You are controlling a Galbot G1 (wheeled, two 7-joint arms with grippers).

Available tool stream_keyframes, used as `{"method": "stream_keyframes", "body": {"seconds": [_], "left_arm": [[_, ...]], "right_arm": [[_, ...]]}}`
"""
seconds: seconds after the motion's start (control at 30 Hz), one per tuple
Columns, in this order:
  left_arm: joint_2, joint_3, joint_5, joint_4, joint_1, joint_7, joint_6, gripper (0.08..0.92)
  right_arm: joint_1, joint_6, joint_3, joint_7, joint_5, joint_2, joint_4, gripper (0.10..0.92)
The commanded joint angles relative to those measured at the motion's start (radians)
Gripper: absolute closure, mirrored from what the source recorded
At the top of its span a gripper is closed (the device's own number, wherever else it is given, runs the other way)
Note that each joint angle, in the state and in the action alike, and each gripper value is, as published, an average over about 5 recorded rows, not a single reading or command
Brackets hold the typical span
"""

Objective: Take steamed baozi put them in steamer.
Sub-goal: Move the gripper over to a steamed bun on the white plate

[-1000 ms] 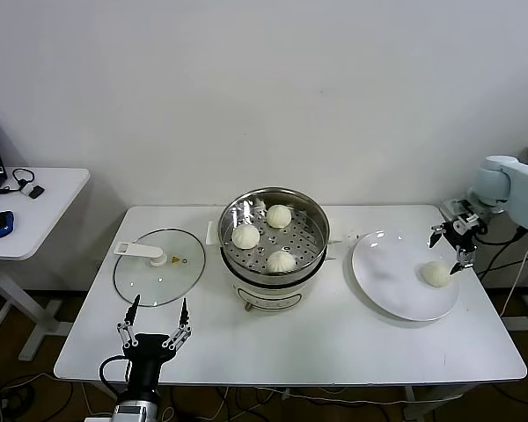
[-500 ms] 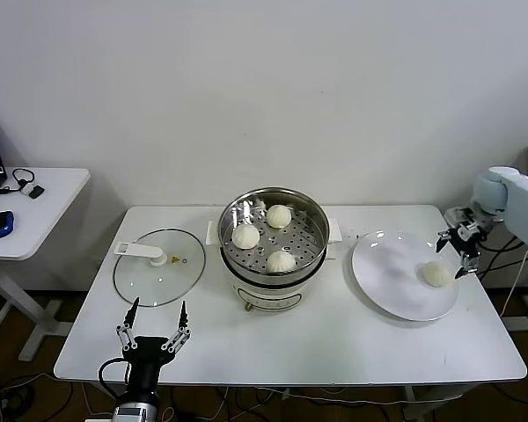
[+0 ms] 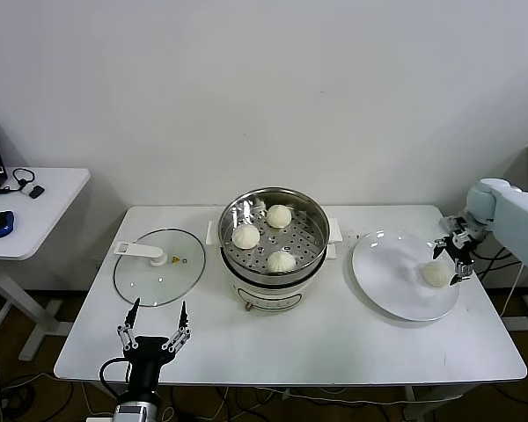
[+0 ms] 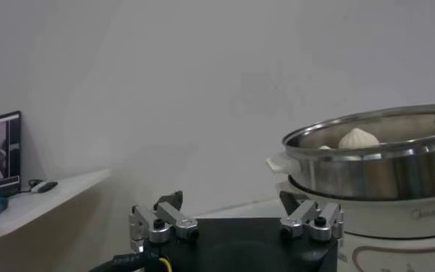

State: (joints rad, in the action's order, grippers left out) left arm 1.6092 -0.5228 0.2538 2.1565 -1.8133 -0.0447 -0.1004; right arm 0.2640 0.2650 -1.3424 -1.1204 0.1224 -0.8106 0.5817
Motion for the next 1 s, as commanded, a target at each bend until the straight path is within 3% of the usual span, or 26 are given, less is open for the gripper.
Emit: {"method": "stream_keyframes", "body": {"seconds": [0.03, 0.7, 1.0], "left_arm": [[0.02, -0.001, -0.002, -0.002, 0.001, 0.001, 0.0, 0.177], [0.017, 0.001, -0.005, 0.002, 0.001, 0.0, -0.002, 0.177], [0.015, -0.001, -0.009, 0.009, 0.005, 0.002, 0.0, 0.177]], "right_arm": [[-0.059, 0.005, 0.069, 0.005, -0.018, -0.035, -0.066, 0.203], [-0.063, 0.005, 0.085, 0.008, -0.035, -0.033, -0.071, 0.209], [-0.053, -0.001, 0.081, 0.011, -0.042, -0.033, -0.064, 0.332]]}}
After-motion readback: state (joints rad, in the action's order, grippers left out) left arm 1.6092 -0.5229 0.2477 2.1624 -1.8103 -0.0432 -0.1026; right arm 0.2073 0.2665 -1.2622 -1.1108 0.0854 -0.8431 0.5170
